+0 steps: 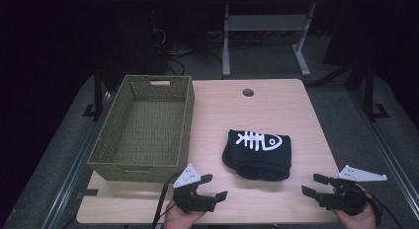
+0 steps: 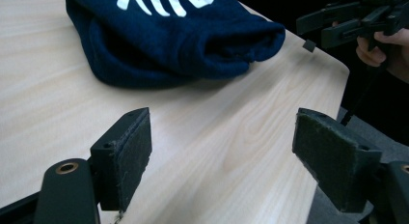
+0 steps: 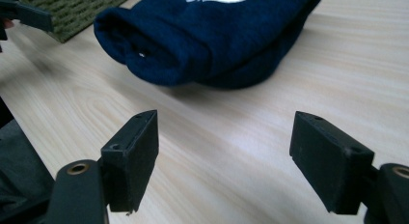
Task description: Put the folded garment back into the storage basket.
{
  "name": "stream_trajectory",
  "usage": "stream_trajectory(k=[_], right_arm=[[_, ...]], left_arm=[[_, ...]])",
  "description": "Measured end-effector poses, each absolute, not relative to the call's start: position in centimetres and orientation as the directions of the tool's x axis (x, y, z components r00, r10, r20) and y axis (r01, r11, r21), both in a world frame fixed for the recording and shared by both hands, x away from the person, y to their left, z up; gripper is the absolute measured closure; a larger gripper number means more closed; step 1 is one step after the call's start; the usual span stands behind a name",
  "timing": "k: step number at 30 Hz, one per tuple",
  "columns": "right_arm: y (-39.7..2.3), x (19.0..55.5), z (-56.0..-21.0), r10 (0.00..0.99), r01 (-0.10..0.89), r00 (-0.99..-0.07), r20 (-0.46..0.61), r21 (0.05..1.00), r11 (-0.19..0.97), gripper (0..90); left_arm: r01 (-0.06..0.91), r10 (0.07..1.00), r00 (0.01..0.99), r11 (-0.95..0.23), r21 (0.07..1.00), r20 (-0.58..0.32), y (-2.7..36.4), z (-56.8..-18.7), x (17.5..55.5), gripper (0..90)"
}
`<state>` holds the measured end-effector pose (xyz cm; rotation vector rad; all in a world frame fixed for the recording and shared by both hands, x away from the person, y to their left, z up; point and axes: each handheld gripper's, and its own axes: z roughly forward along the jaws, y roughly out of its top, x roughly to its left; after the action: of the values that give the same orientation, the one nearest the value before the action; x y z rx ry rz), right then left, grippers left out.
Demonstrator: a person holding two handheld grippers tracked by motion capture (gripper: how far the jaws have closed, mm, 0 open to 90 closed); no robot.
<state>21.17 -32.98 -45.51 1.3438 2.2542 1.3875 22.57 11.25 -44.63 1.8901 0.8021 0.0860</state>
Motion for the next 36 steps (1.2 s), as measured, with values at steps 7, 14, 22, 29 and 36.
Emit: stream_trajectory(k=[7,14,22,29,36], right_arm=[[-32.5,22.3,-44.5,0.764,0.605,-0.582,0.277,0.776,0.18,24.3],[-32.2,23.7,-43.8,0.755,0.605,-0.59,0.287,0.776,0.178,24.3],[-31.2,26.5,-42.6,0.745,0.613,-0.603,0.284,0.763,0.205,23.9],[-30.4,28.6,-41.8,0.741,0.619,-0.61,0.28,0.752,0.225,23.4],[-30.1,30.5,-42.3,0.757,0.666,-0.577,0.306,0.713,0.22,23.3]], left_arm=[[0.489,0.552,0.778,-0.232,0.841,-0.3,9.9,-43.5,24.3,21.4],[0.51,0.548,0.773,-0.239,0.826,-0.318,8.2,-43.4,26.0,20.8],[0.548,0.609,0.724,-0.223,0.806,-0.324,7.0,-43.3,29.1,20.2],[0.576,0.651,0.687,-0.214,0.789,-0.324,6.2,-43.4,31.2,20.2],[0.616,0.679,0.649,-0.205,0.76,-0.343,5.3,-43.9,33.1,20.3]])
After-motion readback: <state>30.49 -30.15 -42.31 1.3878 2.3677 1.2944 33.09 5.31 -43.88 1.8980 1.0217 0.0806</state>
